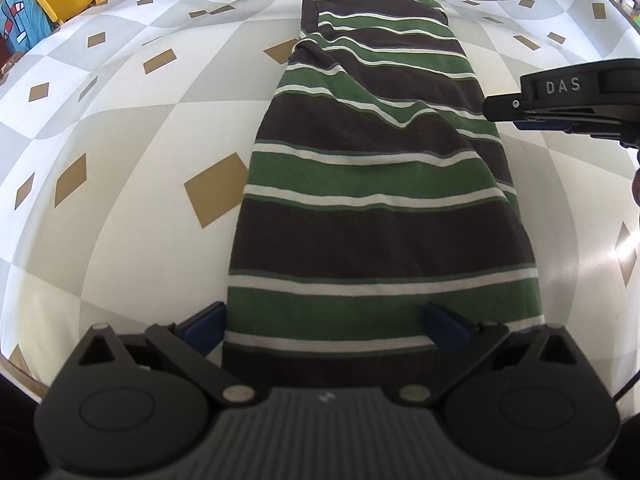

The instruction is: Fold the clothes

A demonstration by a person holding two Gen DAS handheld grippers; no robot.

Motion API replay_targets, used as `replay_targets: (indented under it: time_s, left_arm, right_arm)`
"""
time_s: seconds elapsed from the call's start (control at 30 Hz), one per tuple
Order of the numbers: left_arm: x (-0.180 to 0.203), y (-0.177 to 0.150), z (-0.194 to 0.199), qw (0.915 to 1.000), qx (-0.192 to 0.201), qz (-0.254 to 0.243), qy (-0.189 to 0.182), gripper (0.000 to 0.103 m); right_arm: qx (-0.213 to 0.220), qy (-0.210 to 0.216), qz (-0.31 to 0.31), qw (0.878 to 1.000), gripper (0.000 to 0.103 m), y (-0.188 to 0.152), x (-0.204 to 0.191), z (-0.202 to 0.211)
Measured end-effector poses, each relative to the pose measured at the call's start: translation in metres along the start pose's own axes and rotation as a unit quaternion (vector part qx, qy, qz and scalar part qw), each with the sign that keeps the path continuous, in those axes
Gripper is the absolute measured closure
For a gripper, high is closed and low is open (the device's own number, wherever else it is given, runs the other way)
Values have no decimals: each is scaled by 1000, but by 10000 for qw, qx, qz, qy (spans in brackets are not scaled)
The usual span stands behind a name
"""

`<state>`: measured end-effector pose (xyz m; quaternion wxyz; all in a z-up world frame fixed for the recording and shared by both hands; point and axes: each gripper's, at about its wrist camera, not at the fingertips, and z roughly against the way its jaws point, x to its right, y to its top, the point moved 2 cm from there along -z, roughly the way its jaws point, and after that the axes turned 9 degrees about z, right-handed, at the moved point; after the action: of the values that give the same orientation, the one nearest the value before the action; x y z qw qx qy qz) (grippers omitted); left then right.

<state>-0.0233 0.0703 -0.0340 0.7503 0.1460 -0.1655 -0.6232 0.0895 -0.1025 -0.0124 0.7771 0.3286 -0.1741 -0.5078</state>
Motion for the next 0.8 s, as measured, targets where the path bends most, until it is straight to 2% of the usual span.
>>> replay_targets:
  time_s: [0.67, 0.8]
  left_arm:
    - [1, -3, 1, 10000, 15, -76, 11, 0]
    - [1, -4, 1, 9999, -11, -108, 17, 0]
  right_arm:
    - [-10, -142, 660, 9977, 75, -7, -11, -20]
    - [45, -268, 907, 9955, 86, -11, -13, -20]
